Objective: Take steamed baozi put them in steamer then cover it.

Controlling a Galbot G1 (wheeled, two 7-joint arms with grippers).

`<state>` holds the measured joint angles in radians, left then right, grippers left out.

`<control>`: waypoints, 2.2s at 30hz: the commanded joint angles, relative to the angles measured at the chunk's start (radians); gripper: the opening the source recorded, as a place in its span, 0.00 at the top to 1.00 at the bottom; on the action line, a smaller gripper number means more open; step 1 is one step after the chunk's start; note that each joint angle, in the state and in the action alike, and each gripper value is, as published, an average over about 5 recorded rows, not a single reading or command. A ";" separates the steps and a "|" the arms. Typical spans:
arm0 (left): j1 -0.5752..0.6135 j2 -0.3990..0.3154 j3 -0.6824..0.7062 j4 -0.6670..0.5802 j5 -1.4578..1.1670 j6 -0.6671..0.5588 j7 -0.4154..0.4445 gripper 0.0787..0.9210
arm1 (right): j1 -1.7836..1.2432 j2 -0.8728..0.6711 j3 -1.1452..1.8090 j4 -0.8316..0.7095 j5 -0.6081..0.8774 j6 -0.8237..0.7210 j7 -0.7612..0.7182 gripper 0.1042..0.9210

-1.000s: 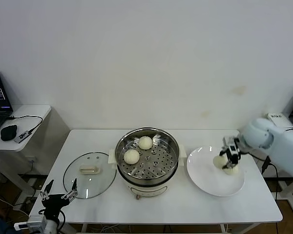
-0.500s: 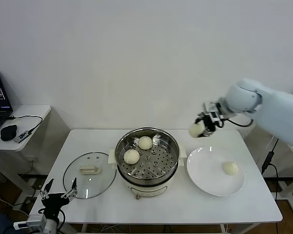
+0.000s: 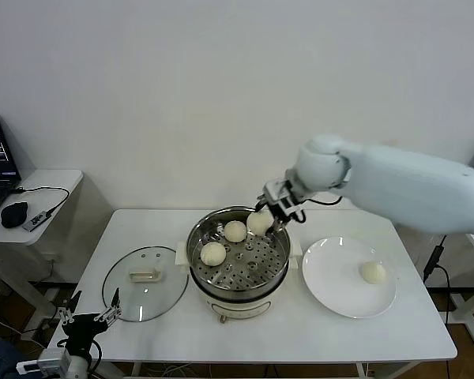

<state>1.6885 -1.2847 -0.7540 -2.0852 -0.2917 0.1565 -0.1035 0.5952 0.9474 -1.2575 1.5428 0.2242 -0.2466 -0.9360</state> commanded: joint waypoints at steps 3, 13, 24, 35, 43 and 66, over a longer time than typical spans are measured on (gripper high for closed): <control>0.002 -0.010 -0.008 -0.002 -0.001 -0.001 0.002 0.12 | -0.018 0.153 -0.120 0.002 -0.102 0.245 0.035 0.40; 0.003 -0.023 -0.013 0.003 -0.004 -0.004 0.001 0.12 | -0.026 0.174 -0.145 0.020 -0.281 0.411 0.001 0.39; 0.002 -0.031 -0.014 0.008 -0.005 -0.005 0.002 0.12 | -0.049 0.172 -0.145 0.033 -0.364 0.480 0.001 0.39; 0.000 -0.032 -0.011 0.011 -0.005 -0.005 0.002 0.12 | -0.049 0.163 -0.146 0.044 -0.364 0.481 -0.001 0.32; -0.001 -0.027 -0.012 0.006 -0.005 -0.005 0.002 0.12 | -0.010 0.131 -0.101 0.042 -0.337 0.471 0.014 0.13; -0.012 0.034 -0.008 0.010 -0.015 -0.003 0.006 0.12 | -0.030 -0.450 0.051 0.049 -0.063 0.007 -0.100 0.12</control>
<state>1.6771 -1.2598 -0.7670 -2.0746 -0.3067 0.1531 -0.0978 0.6313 0.7675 -1.2678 1.5924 0.0997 -0.0609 -1.0062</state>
